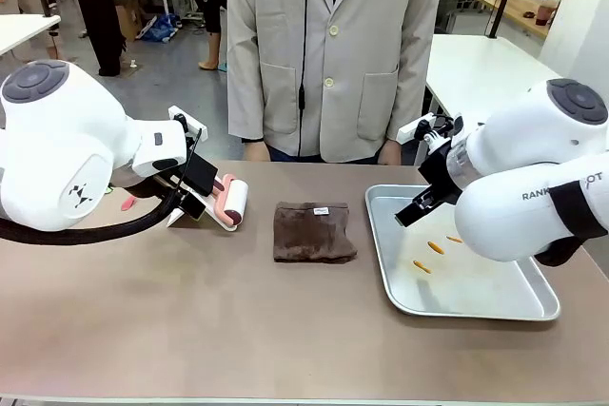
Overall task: Clean the surface of the table.
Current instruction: Hold the Lint Roller with your left hand and the towel with your right hand.
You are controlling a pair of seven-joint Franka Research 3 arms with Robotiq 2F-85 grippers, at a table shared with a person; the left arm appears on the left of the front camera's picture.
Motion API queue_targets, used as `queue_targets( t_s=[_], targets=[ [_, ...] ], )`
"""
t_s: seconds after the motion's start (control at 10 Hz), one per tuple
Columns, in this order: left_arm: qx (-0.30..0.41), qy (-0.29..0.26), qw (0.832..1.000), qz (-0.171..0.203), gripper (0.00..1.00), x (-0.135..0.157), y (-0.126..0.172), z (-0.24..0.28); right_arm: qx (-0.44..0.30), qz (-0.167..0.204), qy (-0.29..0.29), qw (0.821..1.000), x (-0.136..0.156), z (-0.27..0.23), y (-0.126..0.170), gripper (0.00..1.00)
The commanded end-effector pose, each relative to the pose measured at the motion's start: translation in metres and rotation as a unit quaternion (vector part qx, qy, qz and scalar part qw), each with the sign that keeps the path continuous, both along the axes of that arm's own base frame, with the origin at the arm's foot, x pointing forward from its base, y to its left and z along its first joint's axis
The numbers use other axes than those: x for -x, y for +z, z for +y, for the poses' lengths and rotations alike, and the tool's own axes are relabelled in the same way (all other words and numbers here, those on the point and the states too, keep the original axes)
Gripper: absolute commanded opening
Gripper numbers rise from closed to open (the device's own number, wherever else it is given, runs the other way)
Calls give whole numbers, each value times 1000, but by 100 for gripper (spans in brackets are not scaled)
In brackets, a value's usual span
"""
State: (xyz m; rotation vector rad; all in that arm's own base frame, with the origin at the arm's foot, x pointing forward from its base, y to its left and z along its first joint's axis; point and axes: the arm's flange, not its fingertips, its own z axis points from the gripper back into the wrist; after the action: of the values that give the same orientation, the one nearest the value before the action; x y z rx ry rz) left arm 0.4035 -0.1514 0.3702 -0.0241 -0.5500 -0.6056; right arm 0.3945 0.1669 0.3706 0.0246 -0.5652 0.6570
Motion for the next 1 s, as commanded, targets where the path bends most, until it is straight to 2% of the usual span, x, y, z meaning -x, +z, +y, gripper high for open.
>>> queue_targets(
  t_s=[0.0, 0.9],
  targets=[
    [0, 0, 1000, 0, 100, 0, 0, 0, 0, 0, 0, 1000, 0, 0, 0, 100],
    [0, 0, 1000, 0, 100, 0, 0, 0, 0, 0, 0, 1000, 0, 0, 0, 100]
  ],
)
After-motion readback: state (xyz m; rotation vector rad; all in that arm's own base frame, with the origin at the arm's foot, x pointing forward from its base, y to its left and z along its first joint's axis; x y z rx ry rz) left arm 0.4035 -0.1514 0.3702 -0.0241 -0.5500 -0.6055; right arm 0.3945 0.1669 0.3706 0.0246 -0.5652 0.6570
